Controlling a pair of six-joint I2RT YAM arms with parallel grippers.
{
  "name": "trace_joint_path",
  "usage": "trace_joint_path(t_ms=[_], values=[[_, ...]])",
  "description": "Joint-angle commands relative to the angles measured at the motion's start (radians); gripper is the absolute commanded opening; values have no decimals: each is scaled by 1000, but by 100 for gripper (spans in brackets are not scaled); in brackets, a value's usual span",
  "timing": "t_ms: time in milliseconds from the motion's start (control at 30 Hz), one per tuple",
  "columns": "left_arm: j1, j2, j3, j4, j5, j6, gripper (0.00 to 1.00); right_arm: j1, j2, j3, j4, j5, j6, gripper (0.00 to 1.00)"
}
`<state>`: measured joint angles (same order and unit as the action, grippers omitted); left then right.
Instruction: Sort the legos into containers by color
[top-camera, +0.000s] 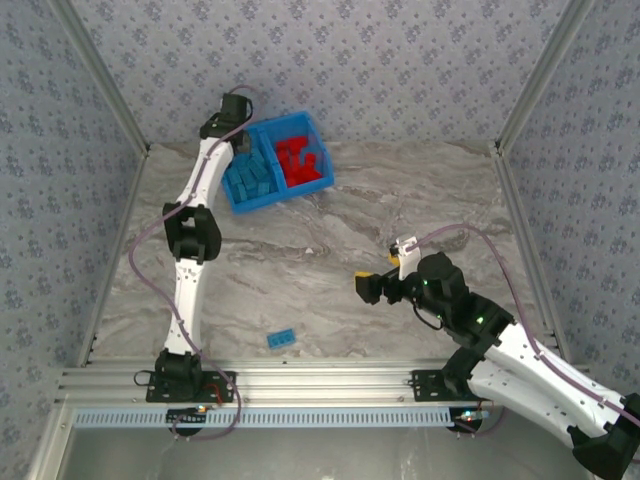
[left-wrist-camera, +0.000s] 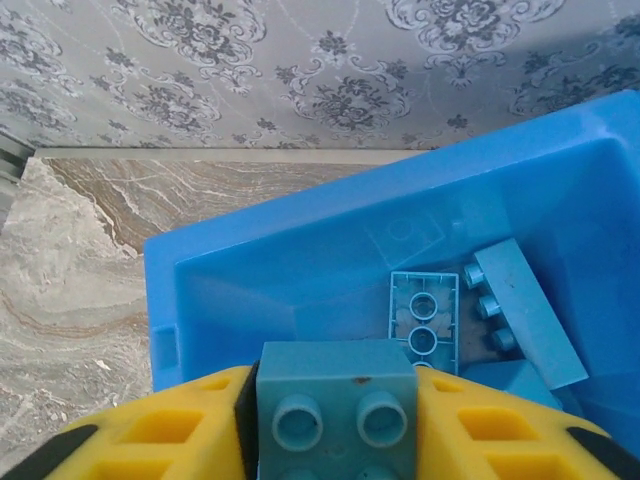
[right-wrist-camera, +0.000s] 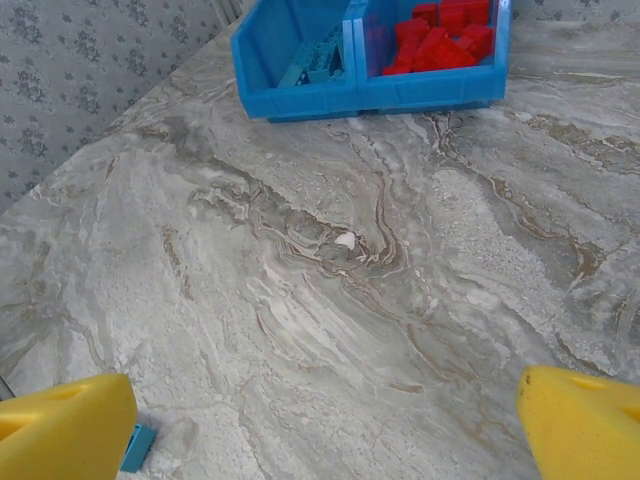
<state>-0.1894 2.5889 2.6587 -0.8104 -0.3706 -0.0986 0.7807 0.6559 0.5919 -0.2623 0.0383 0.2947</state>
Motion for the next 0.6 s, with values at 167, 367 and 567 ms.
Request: trace_joint_path(t_ms=[167,367,567], values=[[1,-89,70,6,72,-44,55,-6,-11,48,-44,10,1,100],[-22,-314,-68,-44,232,-105,52,-4,-23,60,-72,6,31,100],[-116,-837,-784,200,343,-124,51,-3,-53,50,-75,28,42,100]])
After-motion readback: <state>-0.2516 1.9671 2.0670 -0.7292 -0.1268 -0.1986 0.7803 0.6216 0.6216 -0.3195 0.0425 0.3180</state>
